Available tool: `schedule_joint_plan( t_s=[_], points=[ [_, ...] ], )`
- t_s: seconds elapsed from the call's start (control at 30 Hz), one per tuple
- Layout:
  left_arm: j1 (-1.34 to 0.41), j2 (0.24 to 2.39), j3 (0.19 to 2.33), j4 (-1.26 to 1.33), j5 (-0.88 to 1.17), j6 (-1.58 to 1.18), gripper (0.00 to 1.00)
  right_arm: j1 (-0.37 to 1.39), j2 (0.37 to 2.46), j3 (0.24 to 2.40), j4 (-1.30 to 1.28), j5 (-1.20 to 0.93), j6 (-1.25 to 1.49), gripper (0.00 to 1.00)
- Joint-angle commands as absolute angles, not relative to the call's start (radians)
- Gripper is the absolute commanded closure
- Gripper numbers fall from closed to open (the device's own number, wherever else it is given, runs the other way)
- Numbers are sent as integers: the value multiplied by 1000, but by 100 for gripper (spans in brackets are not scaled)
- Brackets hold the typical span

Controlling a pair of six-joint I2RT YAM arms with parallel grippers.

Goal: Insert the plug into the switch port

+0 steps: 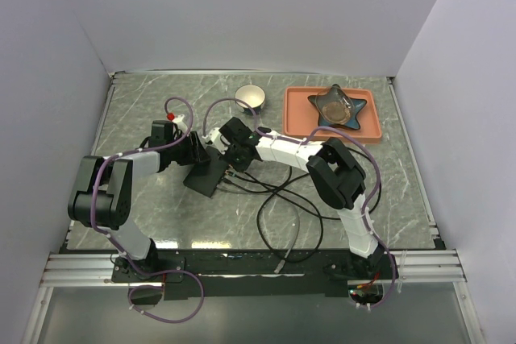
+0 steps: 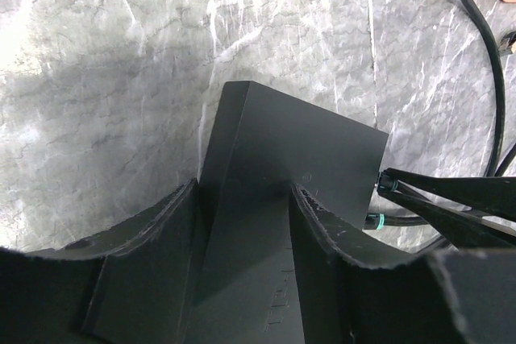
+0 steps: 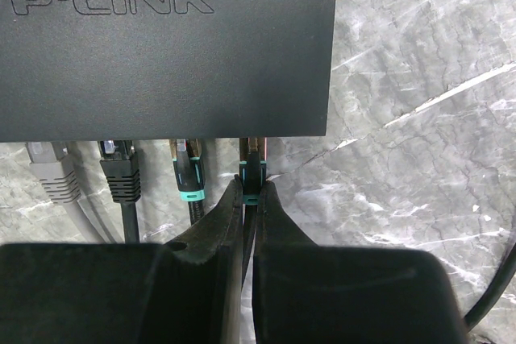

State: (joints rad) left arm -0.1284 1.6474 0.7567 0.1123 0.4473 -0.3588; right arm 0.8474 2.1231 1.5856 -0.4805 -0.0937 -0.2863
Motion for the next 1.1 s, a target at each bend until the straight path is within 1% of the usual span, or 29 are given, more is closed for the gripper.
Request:
schedule_joint_plan(
  t_s=[0.0,0.5,0.93,1.07],
  points=[
    [-150,1651,764,143,575,-361,49,881,2123,1660,-359,-161,-288,100],
    [-173,1671,762,121,610,-348,51,880,2166,1778,-348,-213,-285,100],
    [-210,1675,787,107,641,-322,54,881,2195,1822,-316,-262,-305,100],
    [-229,1677,792,103,650,-316,54,881,2217,1880,-331,-271,-307,100]
  ],
)
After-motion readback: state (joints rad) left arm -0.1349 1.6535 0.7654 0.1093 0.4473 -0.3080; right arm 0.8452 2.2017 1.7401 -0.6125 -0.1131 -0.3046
